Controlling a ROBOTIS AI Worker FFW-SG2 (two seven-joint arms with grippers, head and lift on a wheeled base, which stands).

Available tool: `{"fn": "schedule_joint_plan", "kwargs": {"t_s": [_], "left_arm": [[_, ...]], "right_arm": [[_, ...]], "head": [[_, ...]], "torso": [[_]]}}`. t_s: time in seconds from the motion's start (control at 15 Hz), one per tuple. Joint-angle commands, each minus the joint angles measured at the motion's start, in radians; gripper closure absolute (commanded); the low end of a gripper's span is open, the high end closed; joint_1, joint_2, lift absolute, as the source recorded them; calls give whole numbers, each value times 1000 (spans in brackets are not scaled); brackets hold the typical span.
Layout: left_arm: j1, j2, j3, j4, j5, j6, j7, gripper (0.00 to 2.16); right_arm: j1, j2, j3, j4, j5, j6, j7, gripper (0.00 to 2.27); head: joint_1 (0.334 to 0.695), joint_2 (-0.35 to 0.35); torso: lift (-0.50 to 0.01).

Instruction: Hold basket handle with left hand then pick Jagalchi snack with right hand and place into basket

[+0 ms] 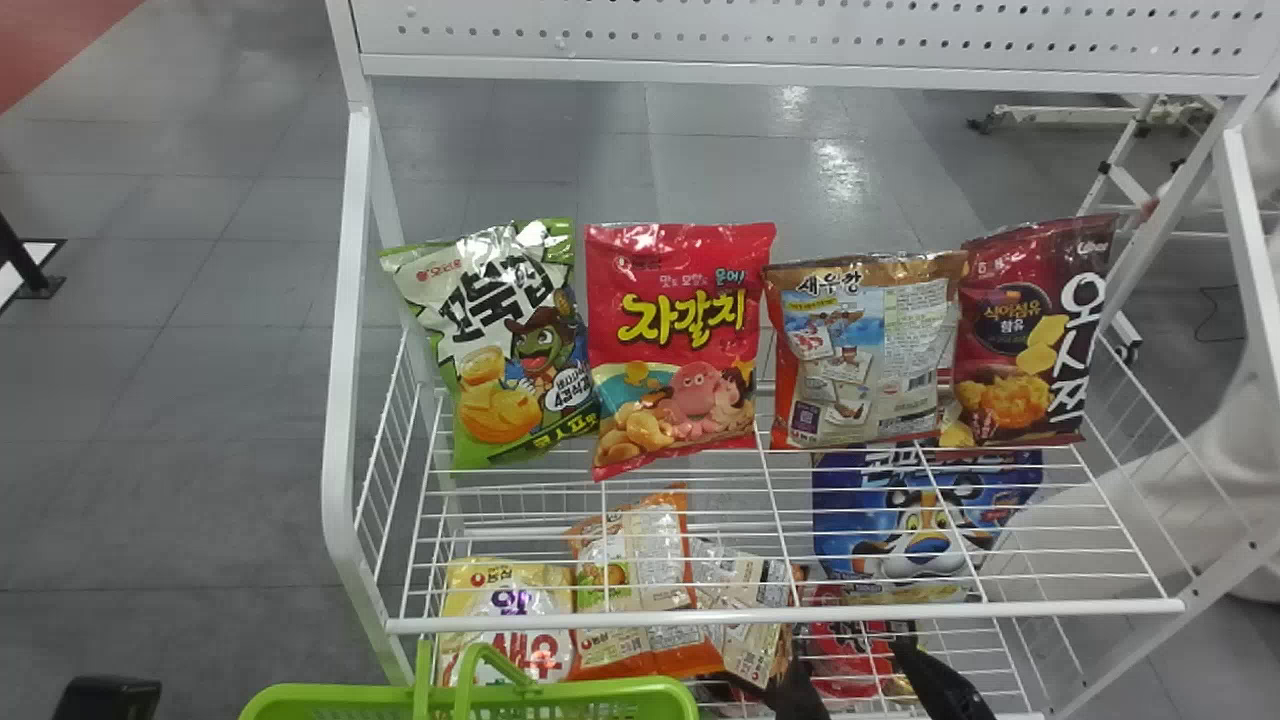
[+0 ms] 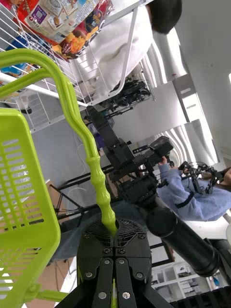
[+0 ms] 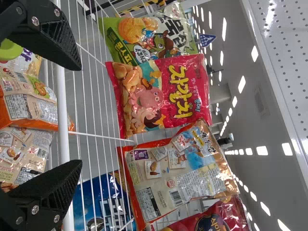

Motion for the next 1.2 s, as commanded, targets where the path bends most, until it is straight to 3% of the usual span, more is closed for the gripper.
{"fn": "schedule_joint_plan", "kwargs": {"t_s": [0.0, 0.67, 1.13], "left_arm": [[1, 0, -1, 0, -3, 1, -10, 2148], [4, -3, 3, -19, -17, 40, -10, 2148], [2, -8, 3, -20, -20, 53, -10, 2148]], "right_arm": [[0, 1, -3, 5, -6, 0, -1, 127], [-31, 1, -15, 22, -45, 3, 1, 124], [-184, 1, -15, -31, -41, 224, 1, 124]], "head": [[695, -60], [695, -85], [695, -67]], "torso": [[-9], [-9], [-9]]}}
